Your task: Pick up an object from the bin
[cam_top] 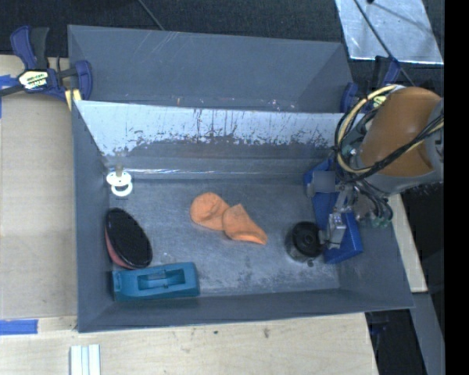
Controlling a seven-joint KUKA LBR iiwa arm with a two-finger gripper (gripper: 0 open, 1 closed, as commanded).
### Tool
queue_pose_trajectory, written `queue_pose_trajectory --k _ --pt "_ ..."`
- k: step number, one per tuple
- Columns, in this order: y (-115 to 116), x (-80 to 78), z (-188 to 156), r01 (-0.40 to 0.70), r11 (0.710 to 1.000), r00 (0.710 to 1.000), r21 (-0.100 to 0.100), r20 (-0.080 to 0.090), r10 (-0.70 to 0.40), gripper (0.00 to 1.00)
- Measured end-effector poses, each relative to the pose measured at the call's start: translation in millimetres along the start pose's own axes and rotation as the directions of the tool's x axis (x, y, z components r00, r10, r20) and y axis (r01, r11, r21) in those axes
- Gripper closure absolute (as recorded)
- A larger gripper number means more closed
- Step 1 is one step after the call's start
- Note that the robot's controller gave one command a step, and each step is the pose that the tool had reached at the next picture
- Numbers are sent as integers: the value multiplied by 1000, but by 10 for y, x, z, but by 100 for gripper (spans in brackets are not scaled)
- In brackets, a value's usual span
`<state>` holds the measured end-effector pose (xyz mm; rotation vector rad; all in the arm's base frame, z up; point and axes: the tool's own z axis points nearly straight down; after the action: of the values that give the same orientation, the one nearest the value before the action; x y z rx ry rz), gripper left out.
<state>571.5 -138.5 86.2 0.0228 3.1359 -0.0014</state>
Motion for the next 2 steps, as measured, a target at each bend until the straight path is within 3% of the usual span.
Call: queue_pose_trajectory --k 1,2 --pt "240 -12 112 -59 998 998 0 3 59 100" --pt "240 -12 112 -59 998 998 0 3 59 100"
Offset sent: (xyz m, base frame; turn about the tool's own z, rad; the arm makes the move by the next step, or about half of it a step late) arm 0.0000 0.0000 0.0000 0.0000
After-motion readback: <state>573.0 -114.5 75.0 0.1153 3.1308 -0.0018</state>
